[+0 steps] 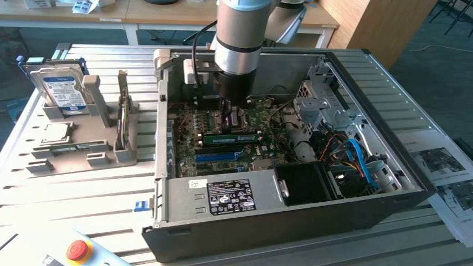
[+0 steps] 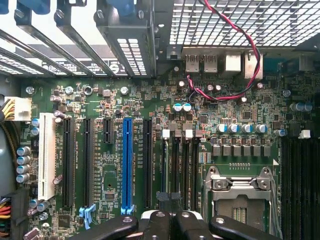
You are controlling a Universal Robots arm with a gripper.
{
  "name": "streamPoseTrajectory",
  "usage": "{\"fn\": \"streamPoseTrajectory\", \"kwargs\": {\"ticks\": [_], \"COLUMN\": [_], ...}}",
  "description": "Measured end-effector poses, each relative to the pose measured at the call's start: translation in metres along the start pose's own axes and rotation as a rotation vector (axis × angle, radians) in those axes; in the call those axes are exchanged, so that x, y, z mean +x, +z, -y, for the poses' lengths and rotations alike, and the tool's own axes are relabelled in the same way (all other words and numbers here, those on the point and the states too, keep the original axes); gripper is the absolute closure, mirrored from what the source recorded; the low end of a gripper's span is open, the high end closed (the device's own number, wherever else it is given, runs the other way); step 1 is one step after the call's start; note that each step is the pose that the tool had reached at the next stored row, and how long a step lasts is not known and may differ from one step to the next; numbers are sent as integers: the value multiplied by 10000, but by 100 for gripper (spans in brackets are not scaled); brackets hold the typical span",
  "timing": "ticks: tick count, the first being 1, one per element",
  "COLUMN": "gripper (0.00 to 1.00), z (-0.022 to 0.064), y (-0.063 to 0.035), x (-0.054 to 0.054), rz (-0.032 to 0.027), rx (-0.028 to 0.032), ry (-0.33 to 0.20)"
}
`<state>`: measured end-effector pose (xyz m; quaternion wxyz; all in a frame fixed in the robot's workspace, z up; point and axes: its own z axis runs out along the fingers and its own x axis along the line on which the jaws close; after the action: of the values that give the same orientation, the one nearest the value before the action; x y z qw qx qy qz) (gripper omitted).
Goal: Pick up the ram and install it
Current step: 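Press down the ram until it locks into place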
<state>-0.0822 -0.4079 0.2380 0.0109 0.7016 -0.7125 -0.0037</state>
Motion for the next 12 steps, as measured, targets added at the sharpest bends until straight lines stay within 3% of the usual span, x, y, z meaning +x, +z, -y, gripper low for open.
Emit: {"fn": "streamPoseTrajectory", "kwargs": {"ticks": [12], "gripper": [90], "z": [1], "y": [22], "x": [-1], "rz": [3], "rx": [1], "ry": [0]}}
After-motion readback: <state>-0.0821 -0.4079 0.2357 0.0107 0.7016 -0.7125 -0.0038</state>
